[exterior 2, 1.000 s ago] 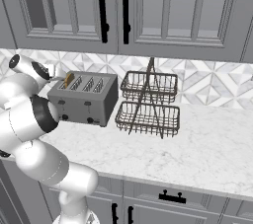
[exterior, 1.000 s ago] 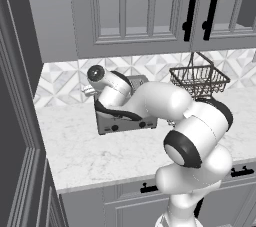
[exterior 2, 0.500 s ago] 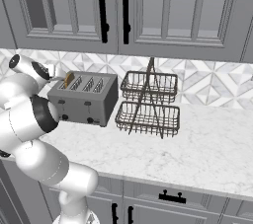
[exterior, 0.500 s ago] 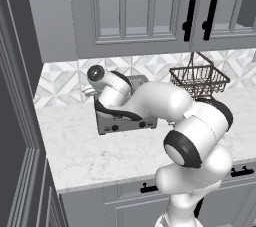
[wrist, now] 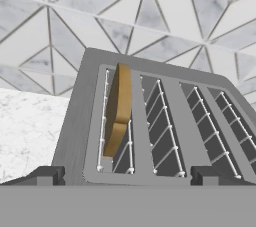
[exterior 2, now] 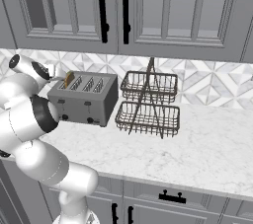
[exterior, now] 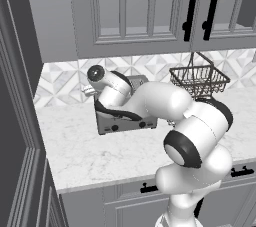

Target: Start the toaster. Once the lever pops up, take the bread to the plate on the dining counter.

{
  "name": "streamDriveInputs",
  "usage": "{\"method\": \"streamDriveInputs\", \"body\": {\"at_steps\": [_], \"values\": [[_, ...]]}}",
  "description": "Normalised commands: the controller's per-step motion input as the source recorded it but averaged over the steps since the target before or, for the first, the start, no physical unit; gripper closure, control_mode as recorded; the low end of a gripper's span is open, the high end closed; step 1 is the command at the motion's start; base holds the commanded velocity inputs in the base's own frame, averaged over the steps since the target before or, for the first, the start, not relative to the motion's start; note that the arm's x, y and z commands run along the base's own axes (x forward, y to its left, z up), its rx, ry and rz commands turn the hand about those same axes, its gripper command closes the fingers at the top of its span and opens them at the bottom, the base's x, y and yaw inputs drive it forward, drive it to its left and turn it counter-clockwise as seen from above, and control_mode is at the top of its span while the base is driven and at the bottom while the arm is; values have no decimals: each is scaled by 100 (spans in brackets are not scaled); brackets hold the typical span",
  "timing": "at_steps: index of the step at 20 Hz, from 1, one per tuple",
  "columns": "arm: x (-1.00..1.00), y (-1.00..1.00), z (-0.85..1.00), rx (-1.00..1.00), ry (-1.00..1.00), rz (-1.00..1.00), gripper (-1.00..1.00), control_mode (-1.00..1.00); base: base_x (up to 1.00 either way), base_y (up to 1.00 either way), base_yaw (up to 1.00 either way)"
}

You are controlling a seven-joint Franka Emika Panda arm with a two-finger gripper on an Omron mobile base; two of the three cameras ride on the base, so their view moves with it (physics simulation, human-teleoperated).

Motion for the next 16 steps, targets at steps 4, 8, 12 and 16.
{"method": "streamDriveInputs", "body": {"at_steps": [4,8,12,16], "values": [[0,0,0,0,0,0,-100,-100,0,0,0],[0,0,0,0,0,0,-100,-100,0,0,0],[0,0,0,0,0,0,-100,-100,0,0,0],[0,0,0,0,0,0,-100,-100,0,0,0]]}}
